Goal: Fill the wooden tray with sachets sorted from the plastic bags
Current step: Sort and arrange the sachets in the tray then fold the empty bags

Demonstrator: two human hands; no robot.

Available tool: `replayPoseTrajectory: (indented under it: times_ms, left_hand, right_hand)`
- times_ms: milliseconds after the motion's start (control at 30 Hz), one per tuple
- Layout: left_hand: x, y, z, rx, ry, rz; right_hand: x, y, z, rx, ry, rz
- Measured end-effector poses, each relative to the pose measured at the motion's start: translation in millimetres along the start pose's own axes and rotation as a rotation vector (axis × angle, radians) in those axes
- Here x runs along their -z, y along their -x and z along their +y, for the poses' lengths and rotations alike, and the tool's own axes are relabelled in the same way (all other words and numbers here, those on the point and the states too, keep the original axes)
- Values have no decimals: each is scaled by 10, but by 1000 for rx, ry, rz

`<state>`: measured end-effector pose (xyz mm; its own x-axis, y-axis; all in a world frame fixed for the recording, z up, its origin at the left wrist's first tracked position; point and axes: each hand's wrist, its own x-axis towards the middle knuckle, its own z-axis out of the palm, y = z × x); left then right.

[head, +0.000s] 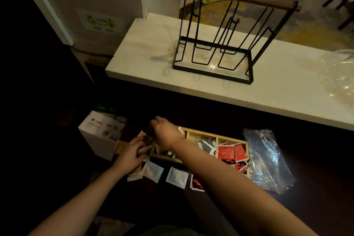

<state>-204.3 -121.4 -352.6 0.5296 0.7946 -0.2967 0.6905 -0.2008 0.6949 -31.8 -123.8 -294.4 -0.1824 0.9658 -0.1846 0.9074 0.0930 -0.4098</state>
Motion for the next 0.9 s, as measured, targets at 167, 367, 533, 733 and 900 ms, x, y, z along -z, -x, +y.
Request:
replayPoseTrajectory:
  times_ms: [167, 367, 533, 733, 900]
  left_hand:
    - [29, 1, 85, 39, 77, 127]
    - [124, -61, 131, 183, 374, 322]
    - [399, 24, -15, 469, 1043, 424]
    - [325, 71, -167, 569, 801, 391]
    - [184, 39, -227, 442, 266, 387]
  right_hand:
    - [-86, -189, -147, -22, -7, -24]
    - [-61, -204, -50, -84, -120, 119]
    - [-106, -315, -139, -119, -70, -47]
    - [-483, -372, -445, -128, 393, -259]
    - [-678, -301, -531, -143, 556, -285]
